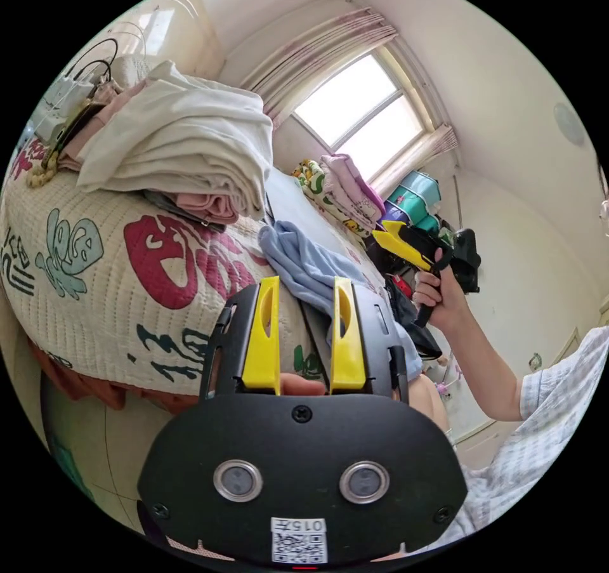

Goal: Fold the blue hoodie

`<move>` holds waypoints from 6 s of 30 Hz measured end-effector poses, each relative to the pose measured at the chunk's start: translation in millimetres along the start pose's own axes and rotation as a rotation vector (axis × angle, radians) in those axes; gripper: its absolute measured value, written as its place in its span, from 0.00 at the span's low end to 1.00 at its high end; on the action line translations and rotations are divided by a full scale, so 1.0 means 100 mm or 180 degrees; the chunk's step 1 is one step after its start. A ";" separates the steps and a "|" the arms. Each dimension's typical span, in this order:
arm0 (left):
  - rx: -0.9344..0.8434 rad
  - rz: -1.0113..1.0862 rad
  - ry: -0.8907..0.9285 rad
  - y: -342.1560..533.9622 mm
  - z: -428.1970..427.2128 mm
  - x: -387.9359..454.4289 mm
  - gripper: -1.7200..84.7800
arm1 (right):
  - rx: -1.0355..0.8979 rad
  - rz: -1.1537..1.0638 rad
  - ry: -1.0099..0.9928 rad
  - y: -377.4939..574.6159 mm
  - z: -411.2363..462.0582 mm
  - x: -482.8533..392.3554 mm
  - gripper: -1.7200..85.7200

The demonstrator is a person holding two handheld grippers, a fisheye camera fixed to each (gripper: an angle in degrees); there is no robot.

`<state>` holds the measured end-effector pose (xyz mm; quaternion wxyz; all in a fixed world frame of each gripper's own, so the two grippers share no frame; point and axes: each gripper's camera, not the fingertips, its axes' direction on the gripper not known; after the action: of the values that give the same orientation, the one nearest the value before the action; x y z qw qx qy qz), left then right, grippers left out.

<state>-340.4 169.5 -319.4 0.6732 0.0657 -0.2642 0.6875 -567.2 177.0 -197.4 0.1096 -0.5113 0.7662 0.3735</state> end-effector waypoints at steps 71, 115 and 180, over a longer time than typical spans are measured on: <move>0.0996 0.0961 0.0620 -1.47 -2.68 1.17 0.04 | 0.2262 0.0574 0.0253 5.20 -3.96 1.23 0.08; -0.1398 0.1610 -0.0267 -1.61 -0.14 1.64 0.14 | -0.0590 0.1095 0.1155 4.21 -4.35 2.45 0.08; -0.1712 0.2027 0.0032 -1.56 1.03 3.70 0.15 | -0.0610 0.0831 -0.0373 1.21 -3.42 3.24 0.07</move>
<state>-248.8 445.7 -23.9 0.4214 -0.2009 -0.4382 0.7681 -745.2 -260.4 -81.7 0.0554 -0.3929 0.7793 0.4851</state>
